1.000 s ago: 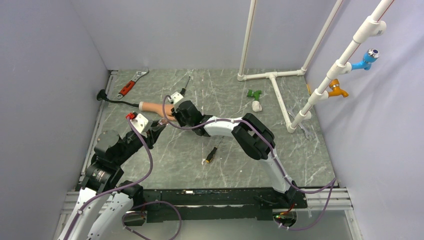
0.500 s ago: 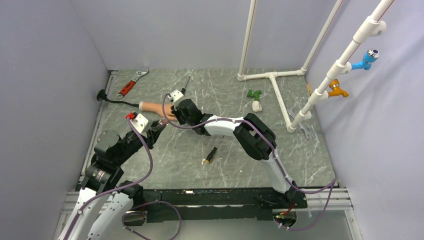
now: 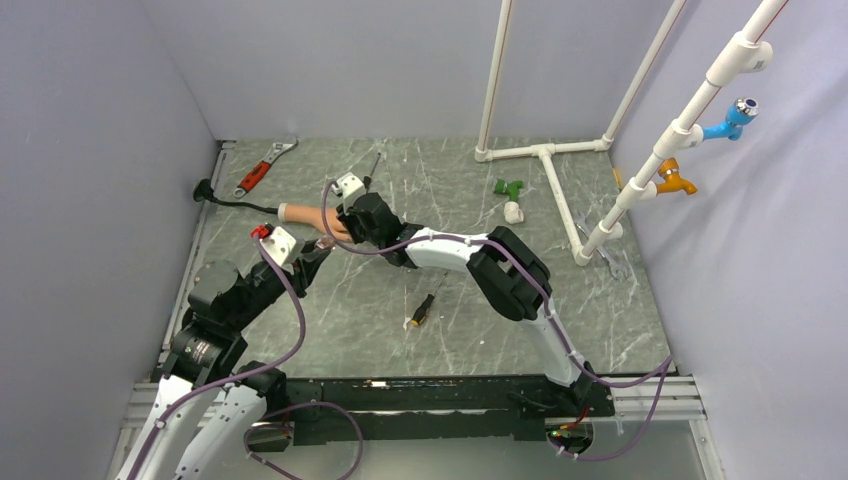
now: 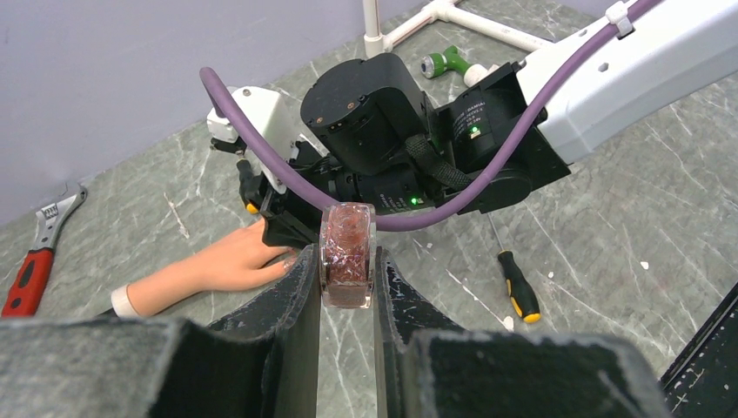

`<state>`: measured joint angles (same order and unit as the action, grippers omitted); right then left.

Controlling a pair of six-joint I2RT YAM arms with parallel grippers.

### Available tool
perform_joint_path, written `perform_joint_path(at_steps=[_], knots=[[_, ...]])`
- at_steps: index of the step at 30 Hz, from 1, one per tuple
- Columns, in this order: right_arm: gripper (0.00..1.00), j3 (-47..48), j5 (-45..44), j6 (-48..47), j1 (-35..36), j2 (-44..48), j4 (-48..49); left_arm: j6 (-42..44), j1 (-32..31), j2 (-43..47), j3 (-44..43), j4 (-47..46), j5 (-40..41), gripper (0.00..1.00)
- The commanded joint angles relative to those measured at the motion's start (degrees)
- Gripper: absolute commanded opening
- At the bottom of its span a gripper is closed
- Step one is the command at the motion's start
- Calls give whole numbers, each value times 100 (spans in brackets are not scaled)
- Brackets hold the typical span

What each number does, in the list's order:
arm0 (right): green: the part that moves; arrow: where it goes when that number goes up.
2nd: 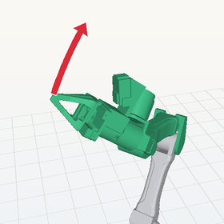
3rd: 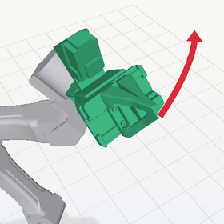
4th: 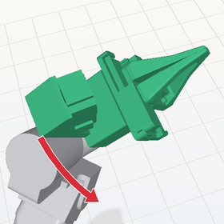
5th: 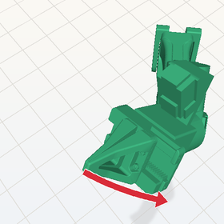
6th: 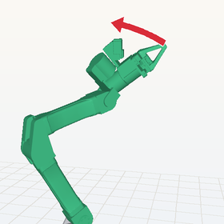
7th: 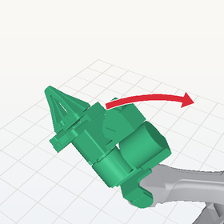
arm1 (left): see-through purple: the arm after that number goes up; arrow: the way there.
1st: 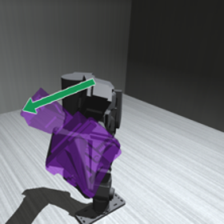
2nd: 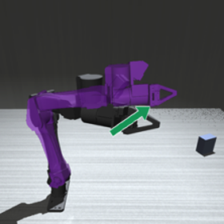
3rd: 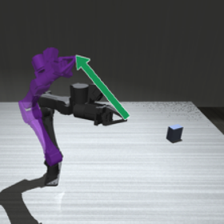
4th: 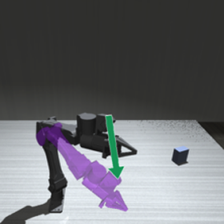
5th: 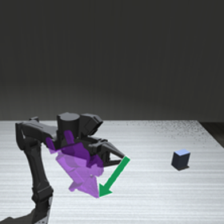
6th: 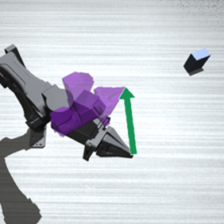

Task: Paint the nails
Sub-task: Paint the nail polish on the nail.

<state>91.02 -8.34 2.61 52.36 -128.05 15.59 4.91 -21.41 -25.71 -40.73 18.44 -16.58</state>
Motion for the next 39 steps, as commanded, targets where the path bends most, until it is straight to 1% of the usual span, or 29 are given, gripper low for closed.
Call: perform_joint_path(at_steps=[1, 7, 17, 39], knots=[[0, 298, 175, 106, 101, -87, 258, -19, 23, -30, -128, -180, 49, 0], [0, 354, 271, 231, 149, -181, 268, -24, 23, -19, -123, -182, 76, 0], [0, 317, 155, 206, 143, -232, 319, -21, 25, -55, -123, -180, 76, 0], [0, -81, -77, 160, 86, -14, 446, -50, 27, -85, -110, -215, 13, 0]])
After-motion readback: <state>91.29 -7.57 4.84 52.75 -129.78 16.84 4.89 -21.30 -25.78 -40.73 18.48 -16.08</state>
